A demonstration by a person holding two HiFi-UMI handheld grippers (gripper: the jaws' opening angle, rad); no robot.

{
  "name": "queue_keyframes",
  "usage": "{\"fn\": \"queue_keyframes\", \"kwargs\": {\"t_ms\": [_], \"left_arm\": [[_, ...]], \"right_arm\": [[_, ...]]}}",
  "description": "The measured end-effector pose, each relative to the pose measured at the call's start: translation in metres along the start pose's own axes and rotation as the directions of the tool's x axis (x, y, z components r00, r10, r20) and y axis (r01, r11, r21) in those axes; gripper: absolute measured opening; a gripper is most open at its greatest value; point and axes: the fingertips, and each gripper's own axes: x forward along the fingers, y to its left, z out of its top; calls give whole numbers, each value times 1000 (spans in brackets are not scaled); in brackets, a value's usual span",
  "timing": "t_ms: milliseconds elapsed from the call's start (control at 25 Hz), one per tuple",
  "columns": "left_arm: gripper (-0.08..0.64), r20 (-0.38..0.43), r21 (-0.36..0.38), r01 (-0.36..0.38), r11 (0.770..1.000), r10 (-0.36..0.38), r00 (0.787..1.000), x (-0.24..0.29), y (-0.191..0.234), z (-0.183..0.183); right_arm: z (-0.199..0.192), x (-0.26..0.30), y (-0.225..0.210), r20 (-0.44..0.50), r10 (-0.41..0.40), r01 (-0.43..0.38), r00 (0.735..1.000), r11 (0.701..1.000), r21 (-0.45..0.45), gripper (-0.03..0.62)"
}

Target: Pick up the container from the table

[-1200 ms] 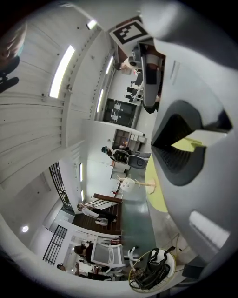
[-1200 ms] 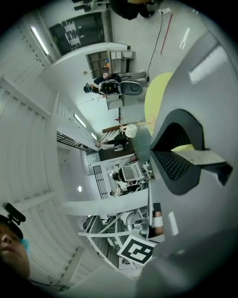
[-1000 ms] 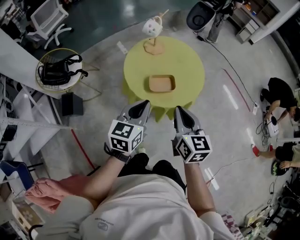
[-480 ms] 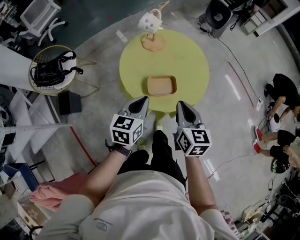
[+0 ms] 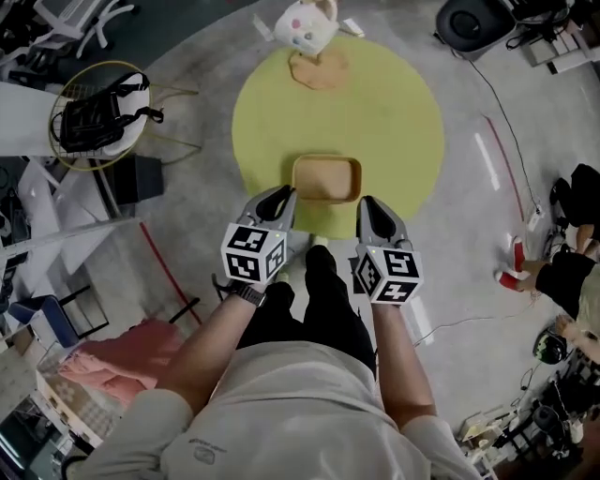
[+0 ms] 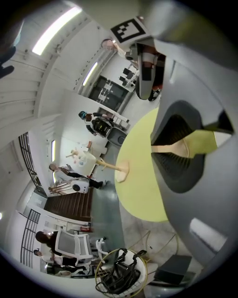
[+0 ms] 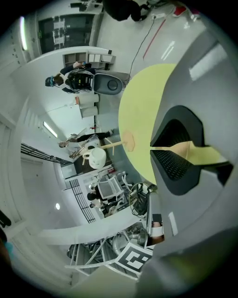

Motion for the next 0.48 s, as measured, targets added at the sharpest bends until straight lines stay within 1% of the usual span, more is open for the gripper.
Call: {"fn": "queue_keyframes", "kwargs": {"t_ms": [320,480], "left_arm": [[31,-88,-63,-98,993,92,992,50,37,-37],[34,-124,-84,-125,989,115,986,65,47,-53]], "right_arm": [[-39,56,-41,-115,-31,31,993,1000,-3,18],[-57,74,-54,-171,-41,41,984,999,-5,49]]}}
